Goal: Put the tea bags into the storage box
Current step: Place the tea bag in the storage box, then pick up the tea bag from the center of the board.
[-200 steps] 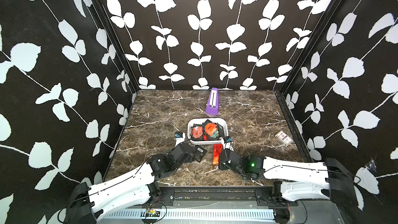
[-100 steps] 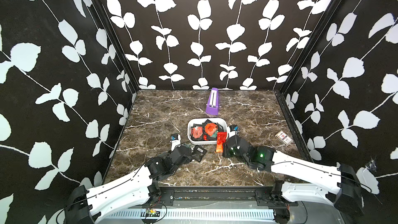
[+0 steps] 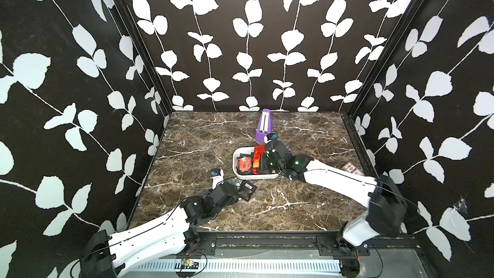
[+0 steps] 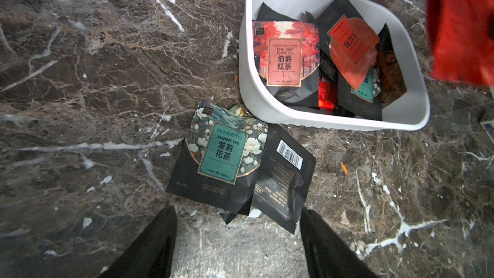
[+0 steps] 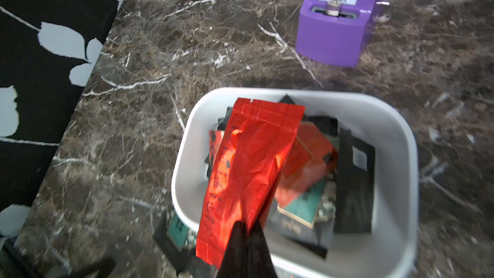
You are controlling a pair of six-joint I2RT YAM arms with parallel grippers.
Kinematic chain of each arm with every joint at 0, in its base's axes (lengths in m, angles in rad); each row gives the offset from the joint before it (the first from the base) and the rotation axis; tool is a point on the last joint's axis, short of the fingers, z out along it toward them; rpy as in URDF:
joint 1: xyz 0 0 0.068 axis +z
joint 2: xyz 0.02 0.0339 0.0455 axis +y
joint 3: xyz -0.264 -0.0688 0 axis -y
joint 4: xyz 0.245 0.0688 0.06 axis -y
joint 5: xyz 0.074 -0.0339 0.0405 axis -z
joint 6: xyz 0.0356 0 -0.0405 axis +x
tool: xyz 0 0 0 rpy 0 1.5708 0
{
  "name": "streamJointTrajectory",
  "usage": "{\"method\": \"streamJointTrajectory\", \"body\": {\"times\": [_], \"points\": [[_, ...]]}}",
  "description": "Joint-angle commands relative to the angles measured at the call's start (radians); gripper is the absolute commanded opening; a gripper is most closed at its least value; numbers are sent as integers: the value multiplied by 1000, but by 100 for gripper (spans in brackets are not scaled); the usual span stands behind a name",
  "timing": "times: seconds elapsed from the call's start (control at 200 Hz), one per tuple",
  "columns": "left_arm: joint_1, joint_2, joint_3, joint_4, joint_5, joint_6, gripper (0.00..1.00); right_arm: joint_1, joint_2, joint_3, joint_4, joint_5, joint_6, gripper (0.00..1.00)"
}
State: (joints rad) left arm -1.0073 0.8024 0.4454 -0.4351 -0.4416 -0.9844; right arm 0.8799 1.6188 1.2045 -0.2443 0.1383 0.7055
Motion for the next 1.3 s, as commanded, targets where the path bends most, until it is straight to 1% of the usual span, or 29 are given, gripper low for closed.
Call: {"method": "streamJointTrajectory", "body": {"times": [0.0, 0.135, 0.19, 0.245, 0.315, 0.36, 0.445, 0.55, 0.605, 0.625, 0.7, 0.785, 0.885, 1.01, 1.065, 1.15, 1.295], "points": [[-2, 8, -2, -10, 4, -1, 67, -29, 84, 95, -6, -20, -22, 0], [-1, 26, 10, -21, 8, 6, 64, -54, 172, 160, -26, -13, -29, 0], [-1, 34, 16, -27, 5, 9, 63, -64, 203, 192, -75, 4, -40, 0], [-1, 41, 27, -48, -6, 5, 62, -71, 217, 216, -131, 37, -60, 14], [-1, 44, 37, -67, -23, 6, 63, -73, 204, 216, -162, 85, -90, 37], [-1, 47, 39, -70, -32, 10, 64, -73, 185, 213, -177, 103, -114, 43], [1, 48, 51, -78, -52, 25, 64, -73, 136, 209, -221, 134, -141, 45], [5, 56, 78, -99, -76, 46, 63, -70, 41, 158, -213, 141, -159, 48], [8, 60, 92, -104, -80, 63, 63, -71, -8, 119, -195, 130, -159, 48], [10, 61, 96, -107, -83, 67, 63, -71, -53, 114, -188, 125, -158, 48], [20, 61, 102, -96, -75, 76, 61, -70, -145, 23, -146, 86, -143, 48], [47, 55, 91, -47, -32, 98, 60, -68, -239, -65, -86, 22, -109, 48], [101, 55, 80, -1, 37, 108, 58, -57, -334, -172, -13, -47, -55, 48], [146, 65, 71, 43, 100, 122, 55, -15, -418, -291, 62, -65, 7, 48], [161, 68, 70, 71, 133, 129, 52, 14, -438, -347, 106, -60, 23, 48], [180, 72, 57, 129, 185, 133, 52, 52, -445, -434, 174, -45, 61, 48], [207, 110, 48, 180, 257, 131, 51, 122, -418, -536, 271, -27, 139, 48]]}}
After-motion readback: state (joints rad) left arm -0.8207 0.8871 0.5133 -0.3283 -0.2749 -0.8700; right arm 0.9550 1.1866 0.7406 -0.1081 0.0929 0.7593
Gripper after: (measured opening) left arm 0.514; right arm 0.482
